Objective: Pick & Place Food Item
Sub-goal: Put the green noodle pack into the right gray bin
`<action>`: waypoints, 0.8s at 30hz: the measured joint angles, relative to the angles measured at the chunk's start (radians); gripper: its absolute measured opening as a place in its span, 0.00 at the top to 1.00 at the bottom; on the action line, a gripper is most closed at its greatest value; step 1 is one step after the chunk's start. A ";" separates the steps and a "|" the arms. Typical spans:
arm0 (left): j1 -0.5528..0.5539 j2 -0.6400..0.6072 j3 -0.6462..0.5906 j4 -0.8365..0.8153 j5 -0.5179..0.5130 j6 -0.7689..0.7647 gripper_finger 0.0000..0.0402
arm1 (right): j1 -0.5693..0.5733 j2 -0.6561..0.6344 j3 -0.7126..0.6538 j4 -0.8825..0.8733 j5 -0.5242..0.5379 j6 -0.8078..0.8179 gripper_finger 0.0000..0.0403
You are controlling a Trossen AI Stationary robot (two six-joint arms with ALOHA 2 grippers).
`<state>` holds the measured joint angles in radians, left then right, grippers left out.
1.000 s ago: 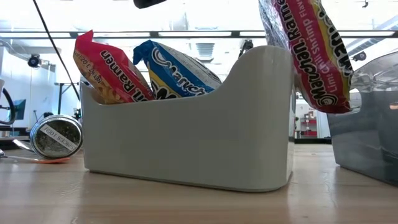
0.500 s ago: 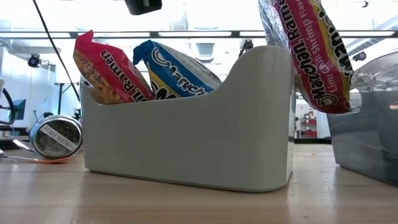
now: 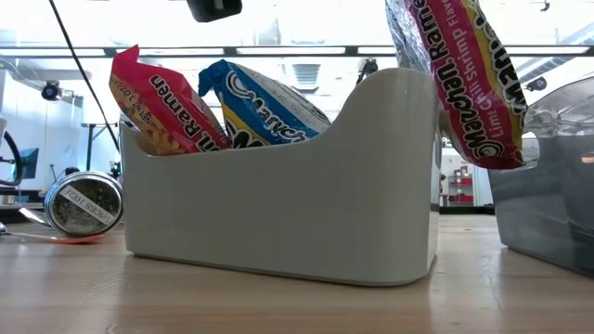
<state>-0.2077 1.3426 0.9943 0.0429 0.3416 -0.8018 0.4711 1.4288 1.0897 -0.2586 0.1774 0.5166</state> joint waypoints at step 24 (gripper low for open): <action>0.000 0.000 0.000 -0.003 0.000 0.000 0.35 | -0.021 0.051 0.000 -0.015 -0.048 -0.031 0.95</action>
<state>-0.2077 1.3426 0.9943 0.0397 0.3416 -0.8013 0.4503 1.4801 1.0901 -0.2733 0.1299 0.4860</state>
